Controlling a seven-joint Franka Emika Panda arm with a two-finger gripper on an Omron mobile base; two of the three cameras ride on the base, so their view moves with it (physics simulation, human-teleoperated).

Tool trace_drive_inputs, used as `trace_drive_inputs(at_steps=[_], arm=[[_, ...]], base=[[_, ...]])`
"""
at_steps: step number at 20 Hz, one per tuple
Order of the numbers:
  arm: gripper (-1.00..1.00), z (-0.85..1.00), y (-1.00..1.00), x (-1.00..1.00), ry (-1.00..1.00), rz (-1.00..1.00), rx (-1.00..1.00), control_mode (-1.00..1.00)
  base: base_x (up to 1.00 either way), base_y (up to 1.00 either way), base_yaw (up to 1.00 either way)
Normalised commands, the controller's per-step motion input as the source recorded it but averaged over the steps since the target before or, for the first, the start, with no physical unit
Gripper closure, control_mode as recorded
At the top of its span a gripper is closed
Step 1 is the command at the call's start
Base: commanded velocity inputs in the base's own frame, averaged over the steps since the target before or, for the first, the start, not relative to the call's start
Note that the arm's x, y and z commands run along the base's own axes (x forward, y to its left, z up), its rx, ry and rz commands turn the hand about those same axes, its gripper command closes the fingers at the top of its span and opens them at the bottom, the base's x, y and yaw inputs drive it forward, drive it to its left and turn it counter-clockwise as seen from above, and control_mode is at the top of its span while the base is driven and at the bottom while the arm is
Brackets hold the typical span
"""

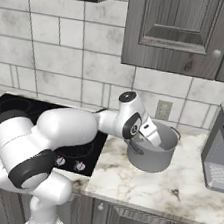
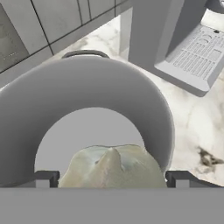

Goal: Turn on the sink faucet. Then move the garlic from the counter to the sink. Turn off the sink. Move the vegetable from the sink to the pot next to the stove. Finally move the pot to the rear left burner.

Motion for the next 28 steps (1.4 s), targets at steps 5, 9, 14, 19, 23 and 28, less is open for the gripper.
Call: trace_drive_inputs(at_steps=[5, 9, 14, 19, 23, 28], arm=[[1.0, -0.25, -0.02, 0.18, 0.03, 0.02, 0.02, -1.0], [1.0, -0.28, -0.03, 0.1, 0.02, 0.02, 0.02, -1.0], [-1.0, -0.31, -0.01, 0.08, 0.02, 0.01, 0.01, -1.0], [-1.0, -0.08, 0.0, 0.06, 0.0, 0.0, 0.01, -1.0], [-1.0, 0.03, 0.0, 0.0, 0.0, 0.0, 0.0, -1.0], [-1.0, 0.3, 0.0, -0.1, -0.01, 0.0, 0.0, -1.0]], base=[[0.0, 0.0, 0.0], [0.0, 0.0, 0.0], [0.0, 0.0, 0.0], [0.0, 0.0, 0.0], [0.0, 0.0, 0.0], [0.0, 0.0, 0.0]])
